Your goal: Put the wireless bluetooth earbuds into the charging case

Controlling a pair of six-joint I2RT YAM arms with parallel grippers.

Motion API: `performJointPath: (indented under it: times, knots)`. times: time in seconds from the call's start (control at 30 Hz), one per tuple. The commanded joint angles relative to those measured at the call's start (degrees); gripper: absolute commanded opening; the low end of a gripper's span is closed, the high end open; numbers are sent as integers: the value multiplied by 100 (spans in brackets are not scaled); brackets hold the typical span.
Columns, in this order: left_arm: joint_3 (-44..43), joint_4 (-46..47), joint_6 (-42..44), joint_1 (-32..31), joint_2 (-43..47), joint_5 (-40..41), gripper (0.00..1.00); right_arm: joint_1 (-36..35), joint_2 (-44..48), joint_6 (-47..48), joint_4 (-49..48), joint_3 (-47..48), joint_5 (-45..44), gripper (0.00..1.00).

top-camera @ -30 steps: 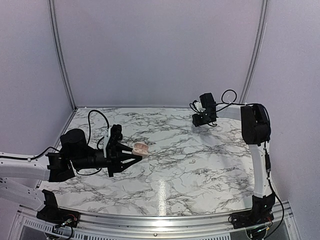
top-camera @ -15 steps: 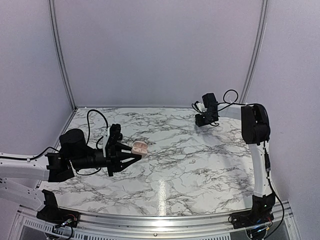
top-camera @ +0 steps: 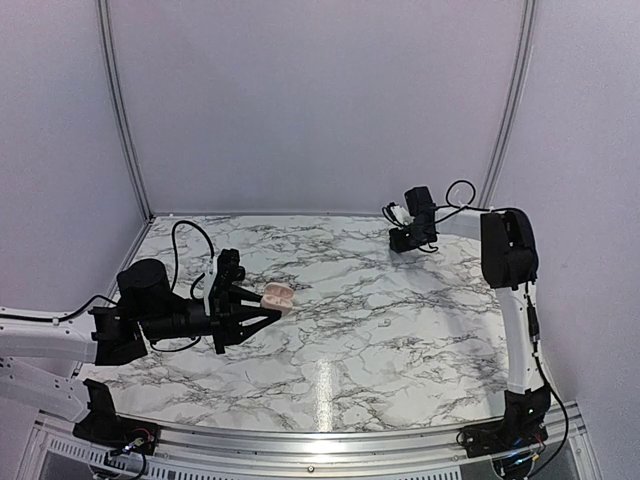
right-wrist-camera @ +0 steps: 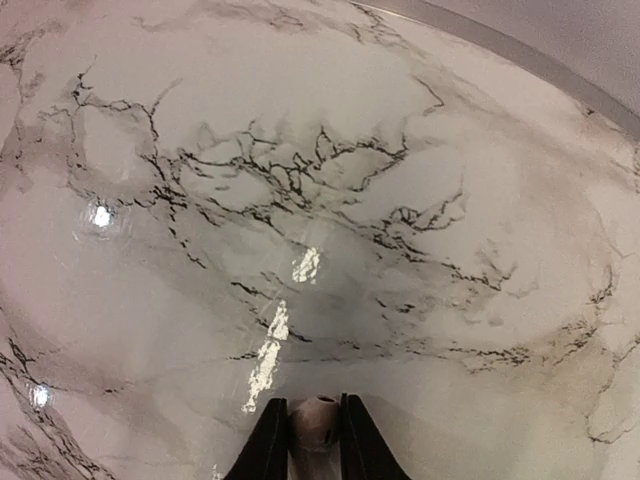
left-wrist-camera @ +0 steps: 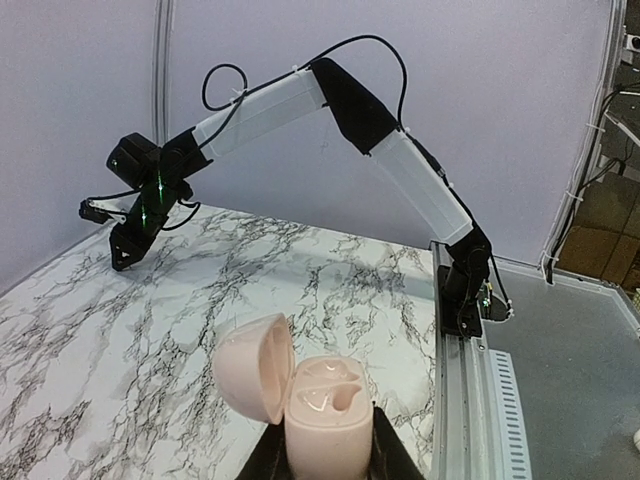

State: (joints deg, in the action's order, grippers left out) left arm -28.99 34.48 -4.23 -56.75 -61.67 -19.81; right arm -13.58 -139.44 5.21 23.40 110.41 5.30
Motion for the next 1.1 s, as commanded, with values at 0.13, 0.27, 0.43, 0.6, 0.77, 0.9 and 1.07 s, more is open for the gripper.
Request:
performJointPath:
  times: [0.13,0.27,0.43,0.6,0.77,0.9,1.07]
  knots:
    - [34,155,34,-3,112,58,0,-177,602,-88,-180,-978,296,15]
    - [33,159,38,-3,111,59,0,-484,1118,-221,-503,-1686,443,14]
    - [32,156,13,-3,94,69,0,-1062,1788,-491,-935,-2635,918,14]
    - [43,157,-25,-3,128,85,0,-1780,2487,-757,-1083,-3332,1010,13]
    - [101,162,-34,6,202,135,0,-2549,3047,-790,-797,-3753,1021,13]
    - [174,158,-81,2,285,181,0,-2960,3512,-798,-474,-4182,858,13]
    - [231,158,-104,14,377,223,0,-3406,3918,-811,74,-4472,644,14]
